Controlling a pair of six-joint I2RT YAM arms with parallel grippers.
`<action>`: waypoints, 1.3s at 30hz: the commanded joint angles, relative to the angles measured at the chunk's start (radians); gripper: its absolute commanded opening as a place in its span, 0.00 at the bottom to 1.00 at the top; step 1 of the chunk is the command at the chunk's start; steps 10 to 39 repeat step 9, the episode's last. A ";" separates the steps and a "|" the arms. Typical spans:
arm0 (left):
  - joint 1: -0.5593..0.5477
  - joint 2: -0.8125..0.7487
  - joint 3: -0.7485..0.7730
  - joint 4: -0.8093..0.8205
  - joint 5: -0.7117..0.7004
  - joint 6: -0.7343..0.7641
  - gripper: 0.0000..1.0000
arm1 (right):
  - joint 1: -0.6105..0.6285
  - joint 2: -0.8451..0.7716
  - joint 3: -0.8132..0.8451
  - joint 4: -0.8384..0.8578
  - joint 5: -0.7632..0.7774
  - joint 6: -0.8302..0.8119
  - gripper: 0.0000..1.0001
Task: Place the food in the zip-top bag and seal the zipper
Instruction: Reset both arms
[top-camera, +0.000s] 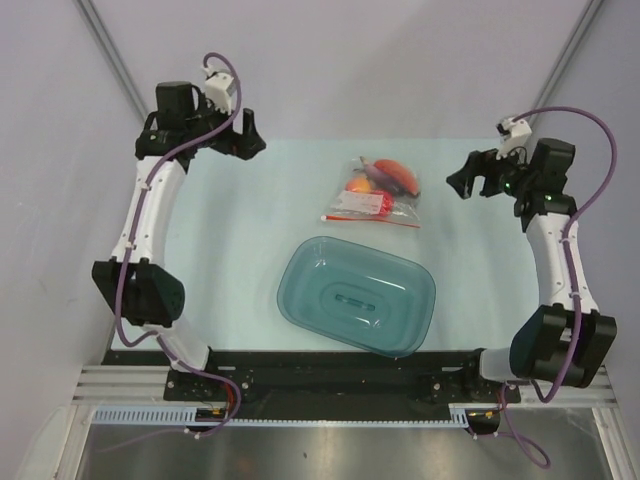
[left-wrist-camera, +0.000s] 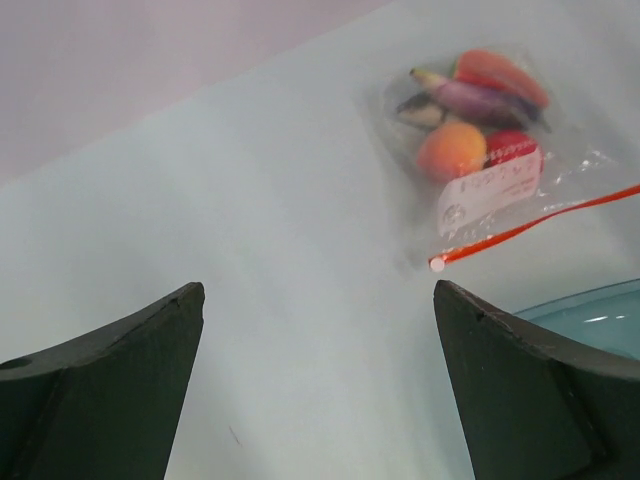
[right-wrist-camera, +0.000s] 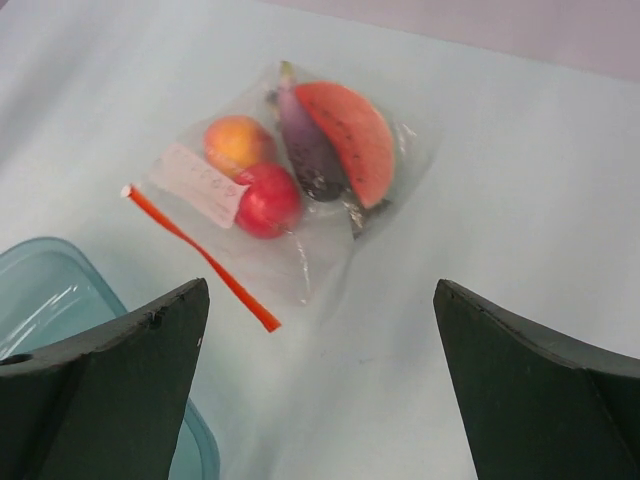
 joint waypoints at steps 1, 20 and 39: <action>0.081 -0.033 -0.121 -0.025 -0.053 -0.121 1.00 | -0.075 0.054 0.035 -0.032 0.050 0.149 1.00; 0.173 -0.082 -0.266 -0.002 -0.126 -0.132 1.00 | -0.095 0.105 0.041 -0.030 0.073 0.178 1.00; 0.173 -0.082 -0.266 -0.002 -0.126 -0.132 1.00 | -0.095 0.105 0.041 -0.030 0.073 0.178 1.00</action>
